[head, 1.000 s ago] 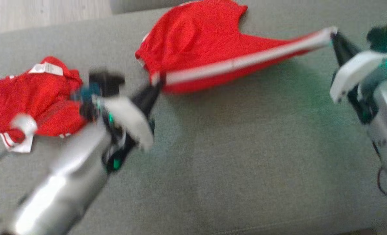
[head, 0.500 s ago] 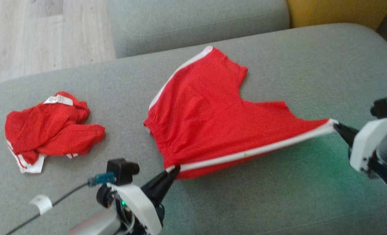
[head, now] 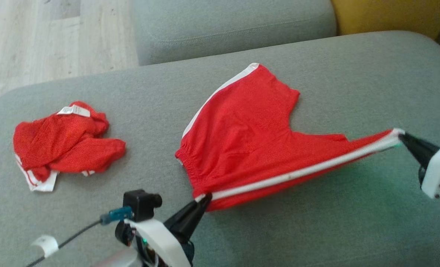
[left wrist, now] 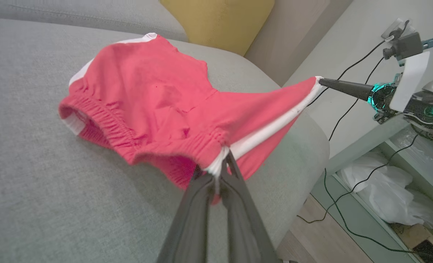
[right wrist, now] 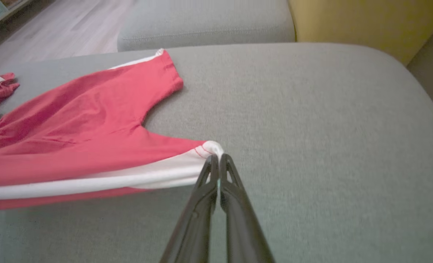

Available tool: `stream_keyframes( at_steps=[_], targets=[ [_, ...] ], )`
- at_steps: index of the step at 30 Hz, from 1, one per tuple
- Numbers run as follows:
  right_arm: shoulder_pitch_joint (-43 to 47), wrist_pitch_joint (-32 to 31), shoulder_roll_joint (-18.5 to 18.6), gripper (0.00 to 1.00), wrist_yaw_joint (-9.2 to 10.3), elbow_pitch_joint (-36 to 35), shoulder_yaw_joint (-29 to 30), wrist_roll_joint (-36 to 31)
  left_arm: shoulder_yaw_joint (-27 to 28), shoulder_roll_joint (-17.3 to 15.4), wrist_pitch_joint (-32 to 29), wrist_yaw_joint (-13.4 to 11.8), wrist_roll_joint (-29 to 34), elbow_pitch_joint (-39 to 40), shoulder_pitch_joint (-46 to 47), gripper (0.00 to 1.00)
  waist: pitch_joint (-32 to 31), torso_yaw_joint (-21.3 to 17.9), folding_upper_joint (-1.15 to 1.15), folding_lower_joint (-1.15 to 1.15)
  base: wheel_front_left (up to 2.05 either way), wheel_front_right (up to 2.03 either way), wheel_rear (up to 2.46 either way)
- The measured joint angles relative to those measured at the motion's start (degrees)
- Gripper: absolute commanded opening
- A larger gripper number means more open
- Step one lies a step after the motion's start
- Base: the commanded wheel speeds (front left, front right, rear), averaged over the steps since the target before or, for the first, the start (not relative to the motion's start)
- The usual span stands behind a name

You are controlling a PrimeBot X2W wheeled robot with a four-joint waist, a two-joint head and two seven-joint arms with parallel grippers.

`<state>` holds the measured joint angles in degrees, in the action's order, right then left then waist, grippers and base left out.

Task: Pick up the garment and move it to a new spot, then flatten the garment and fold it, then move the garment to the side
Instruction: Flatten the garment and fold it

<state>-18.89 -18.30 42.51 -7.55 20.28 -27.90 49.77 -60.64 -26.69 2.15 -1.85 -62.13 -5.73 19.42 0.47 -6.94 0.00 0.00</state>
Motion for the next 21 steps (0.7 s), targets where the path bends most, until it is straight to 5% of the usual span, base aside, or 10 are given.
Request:
stream_keyframes(
  at_steps=[11,21],
  targets=[
    [-11.4,2.7,-5.4,0.00,0.00,-0.7,5.8,-16.7,4.3,3.0,2.5,0.4,-0.4,-3.8,8.1,0.00,6.0,3.9,0.00,0.01,0.00,0.00,0.00],
    [-24.9,5.5,-11.4,0.00,0.00,9.8,4.4,-24.6,4.6,6.9,3.0,2.5,2.3,-11.4,16.0,0.00,12.6,8.5,0.00,0.02,0.00,0.00,0.00]
  ],
)
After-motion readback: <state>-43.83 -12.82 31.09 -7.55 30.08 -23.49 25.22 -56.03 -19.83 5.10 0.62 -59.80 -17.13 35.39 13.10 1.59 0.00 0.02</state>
